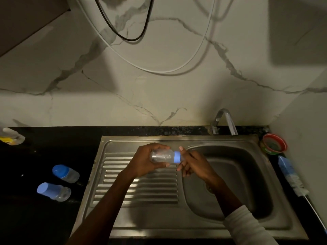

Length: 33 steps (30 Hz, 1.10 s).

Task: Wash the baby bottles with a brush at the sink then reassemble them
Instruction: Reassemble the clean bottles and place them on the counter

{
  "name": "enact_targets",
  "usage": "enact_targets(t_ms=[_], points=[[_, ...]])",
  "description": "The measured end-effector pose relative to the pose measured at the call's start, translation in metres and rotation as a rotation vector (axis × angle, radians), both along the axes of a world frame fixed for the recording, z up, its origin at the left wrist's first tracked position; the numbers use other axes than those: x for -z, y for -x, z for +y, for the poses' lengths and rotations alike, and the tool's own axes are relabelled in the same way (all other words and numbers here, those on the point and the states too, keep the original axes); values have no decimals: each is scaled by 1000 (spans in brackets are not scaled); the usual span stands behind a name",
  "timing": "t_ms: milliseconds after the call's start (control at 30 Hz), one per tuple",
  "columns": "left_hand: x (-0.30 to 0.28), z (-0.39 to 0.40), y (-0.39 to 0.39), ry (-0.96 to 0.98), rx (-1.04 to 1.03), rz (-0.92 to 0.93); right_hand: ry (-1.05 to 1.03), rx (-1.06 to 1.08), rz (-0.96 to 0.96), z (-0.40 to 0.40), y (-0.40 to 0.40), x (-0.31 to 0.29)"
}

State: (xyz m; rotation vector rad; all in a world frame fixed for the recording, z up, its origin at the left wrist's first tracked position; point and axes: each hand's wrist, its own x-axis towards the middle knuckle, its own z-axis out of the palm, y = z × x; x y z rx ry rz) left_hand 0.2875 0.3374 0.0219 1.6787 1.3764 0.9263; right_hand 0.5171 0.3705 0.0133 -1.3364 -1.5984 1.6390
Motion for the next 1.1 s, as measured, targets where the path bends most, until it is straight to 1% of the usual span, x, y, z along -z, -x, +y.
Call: enact_targets(t_ms=[100, 133, 267, 333, 400, 500, 600, 667, 733, 867, 1000, 1100], points=[[4, -1, 2, 2, -3, 15, -61, -51, 73, -2, -1, 5], [4, -1, 2, 2, 4, 27, -79, -60, 69, -4, 0, 7], [4, -1, 3, 7, 12, 22, 1, 36, 13, -7, 8, 3], [4, -1, 4, 10, 0, 25, -2, 51, 38, -7, 9, 4], [4, -1, 5, 12, -4, 23, -38, 11, 79, -7, 8, 5], [4, -2, 7, -13, 24, 36, -45, -52, -7, -9, 5, -1], [5, -3, 9, -38, 24, 51, -77, -16, -76, -11, 7, -2], [6, -3, 9, -35, 23, 51, -119, -1, -29, -11, 6, 5], [6, -3, 8, -34, 38, 43, -134, -28, 31, -11, 6, 11], [8, -4, 8, -86, 56, 62, -40, 11, 75, -14, 9, 12], [13, -12, 10, -145, 48, 107, 72, -34, 94, -16, 10, 12], [15, -18, 12, -135, 22, 118, 108, -62, 108, -17, 14, 13]])
